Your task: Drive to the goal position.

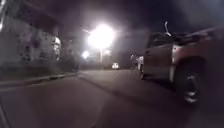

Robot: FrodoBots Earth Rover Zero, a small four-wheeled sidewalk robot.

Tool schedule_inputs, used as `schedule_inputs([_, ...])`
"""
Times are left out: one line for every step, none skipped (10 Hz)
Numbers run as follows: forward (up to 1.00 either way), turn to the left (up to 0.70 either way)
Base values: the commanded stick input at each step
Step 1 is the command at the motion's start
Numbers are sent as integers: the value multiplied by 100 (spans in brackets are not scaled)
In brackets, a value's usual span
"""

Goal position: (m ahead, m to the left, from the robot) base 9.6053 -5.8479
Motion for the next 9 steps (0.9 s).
schedule_inputs([0,0])
schedule_inputs([11,0])
schedule_inputs([61,0])
schedule_inputs([70,0])
schedule_inputs([70,0])
schedule_inputs([70,0])
schedule_inputs([70,0])
schedule_inputs([70,0])
schedule_inputs([70,0])
